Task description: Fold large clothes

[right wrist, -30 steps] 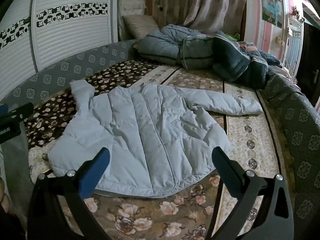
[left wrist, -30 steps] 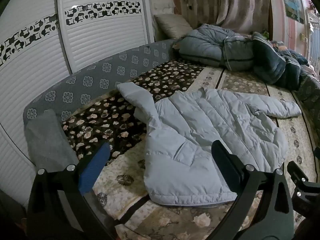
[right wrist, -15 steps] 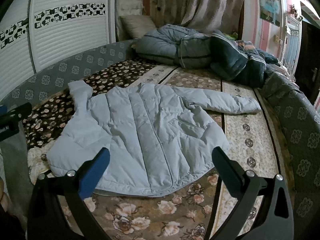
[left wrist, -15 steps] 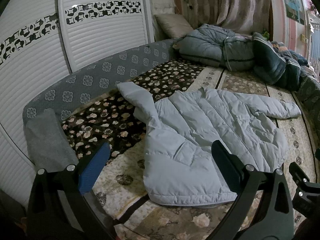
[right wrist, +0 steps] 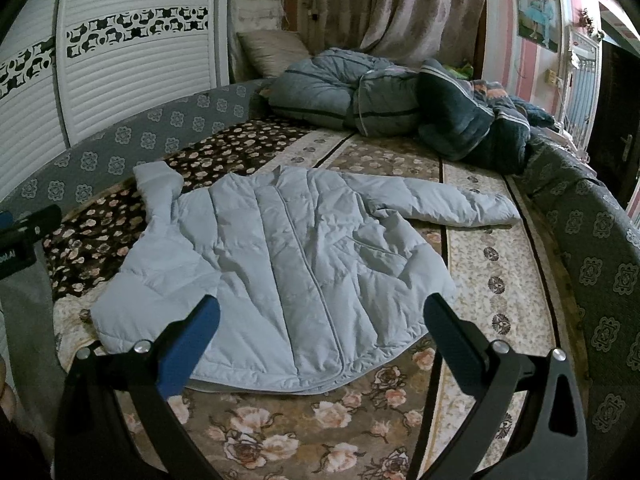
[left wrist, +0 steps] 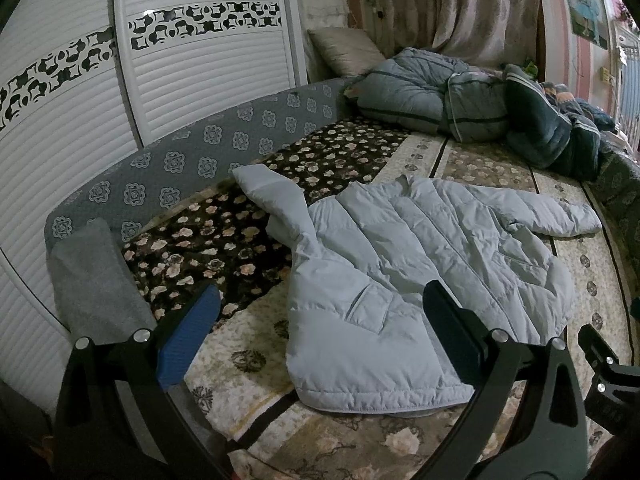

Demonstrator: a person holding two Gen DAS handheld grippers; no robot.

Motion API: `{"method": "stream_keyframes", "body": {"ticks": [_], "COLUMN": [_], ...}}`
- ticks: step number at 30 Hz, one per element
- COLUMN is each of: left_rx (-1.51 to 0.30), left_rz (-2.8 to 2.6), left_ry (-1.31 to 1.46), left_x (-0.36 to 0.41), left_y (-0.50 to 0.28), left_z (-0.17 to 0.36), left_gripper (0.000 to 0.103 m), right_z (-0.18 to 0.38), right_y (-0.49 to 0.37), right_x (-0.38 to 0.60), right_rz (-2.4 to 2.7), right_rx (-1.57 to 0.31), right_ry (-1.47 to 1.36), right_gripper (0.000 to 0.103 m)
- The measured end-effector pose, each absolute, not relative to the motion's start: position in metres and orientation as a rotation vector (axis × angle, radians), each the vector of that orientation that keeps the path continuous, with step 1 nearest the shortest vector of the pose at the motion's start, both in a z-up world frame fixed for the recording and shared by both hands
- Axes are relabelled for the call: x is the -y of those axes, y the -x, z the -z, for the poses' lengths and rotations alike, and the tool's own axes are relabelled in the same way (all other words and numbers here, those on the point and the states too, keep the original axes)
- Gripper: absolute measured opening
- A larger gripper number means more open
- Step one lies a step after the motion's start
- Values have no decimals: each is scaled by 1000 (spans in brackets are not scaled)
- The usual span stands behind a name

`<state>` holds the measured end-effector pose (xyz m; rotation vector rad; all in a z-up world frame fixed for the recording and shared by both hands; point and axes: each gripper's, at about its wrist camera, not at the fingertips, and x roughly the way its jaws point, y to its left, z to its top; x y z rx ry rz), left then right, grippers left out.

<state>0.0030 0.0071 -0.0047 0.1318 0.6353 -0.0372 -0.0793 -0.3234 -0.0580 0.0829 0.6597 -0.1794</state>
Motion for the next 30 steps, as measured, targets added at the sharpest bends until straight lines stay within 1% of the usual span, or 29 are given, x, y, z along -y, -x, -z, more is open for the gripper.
{"method": "stream_keyframes", "body": {"ticks": [30], "left_rx": [-595], "left_rz": [15], "left_ry": [-127], "left_x": [-11], "left_y": [-1], "left_z": [-4], "left_gripper": [100], "right_z": [53], "right_y": [79], "right_x": [324], "right_rz": [178], "right_rx": [-643], "right_ry": [-91], "right_gripper": [101]}}
